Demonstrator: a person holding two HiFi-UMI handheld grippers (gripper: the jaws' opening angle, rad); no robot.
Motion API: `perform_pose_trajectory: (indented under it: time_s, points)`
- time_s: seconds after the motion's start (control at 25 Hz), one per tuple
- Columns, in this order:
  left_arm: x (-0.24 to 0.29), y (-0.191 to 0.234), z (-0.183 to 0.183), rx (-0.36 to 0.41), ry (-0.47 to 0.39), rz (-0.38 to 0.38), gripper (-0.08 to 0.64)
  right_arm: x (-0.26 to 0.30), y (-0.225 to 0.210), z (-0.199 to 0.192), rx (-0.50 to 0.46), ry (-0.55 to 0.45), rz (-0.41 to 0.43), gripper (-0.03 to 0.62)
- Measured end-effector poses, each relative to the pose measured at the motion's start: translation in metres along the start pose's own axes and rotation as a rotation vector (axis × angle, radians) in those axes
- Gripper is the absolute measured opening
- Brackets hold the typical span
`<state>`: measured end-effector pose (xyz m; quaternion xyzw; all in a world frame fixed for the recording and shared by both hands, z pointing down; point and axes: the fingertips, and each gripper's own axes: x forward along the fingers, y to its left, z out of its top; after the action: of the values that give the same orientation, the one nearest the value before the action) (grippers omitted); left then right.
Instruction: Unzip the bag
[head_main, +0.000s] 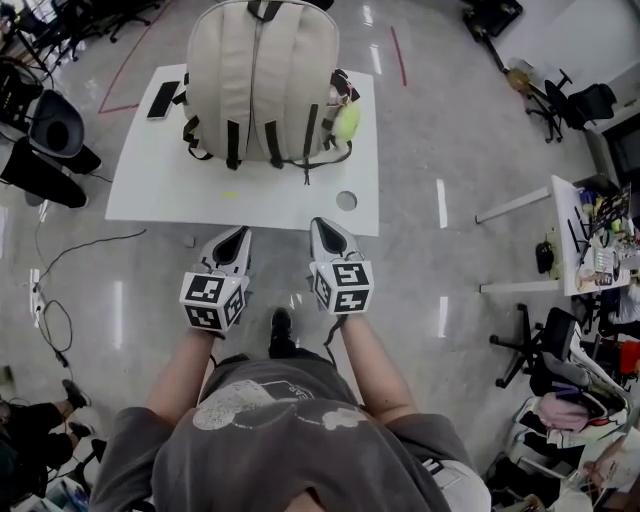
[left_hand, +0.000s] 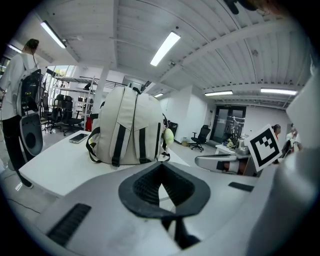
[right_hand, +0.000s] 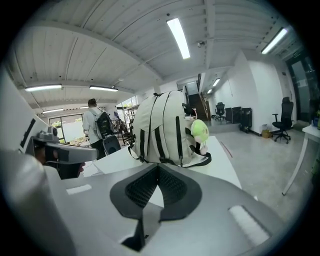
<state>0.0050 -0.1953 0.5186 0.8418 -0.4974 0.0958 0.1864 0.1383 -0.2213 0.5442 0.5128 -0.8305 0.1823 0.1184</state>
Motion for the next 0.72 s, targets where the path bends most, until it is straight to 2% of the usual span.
perform_pose_trajectory:
  time_s: [0.2,0.44,0.6,0.72]
  points:
    - [-0.036,-0.008,-0.004,-0.004,-0.027,-0.038,0.005,-0.019,0.026,-0.002,-0.012,-0.014,-0.022,-0.002]
    - [-0.104,-0.006,-0.025,-0.015,-0.031,-0.051,0.005,-0.06,0.082,-0.012,-0.03,-0.043,-0.046,-0.002]
    - [-0.153,-0.012,-0.037,-0.012,-0.04,-0.064,0.005,-0.101,0.121,-0.016,0.005,-0.127,-0.046,-0.002]
    - [-0.188,-0.021,-0.043,0.001,-0.057,-0.085,0.005,-0.128,0.143,-0.027,0.01,-0.135,-0.075,-0.002]
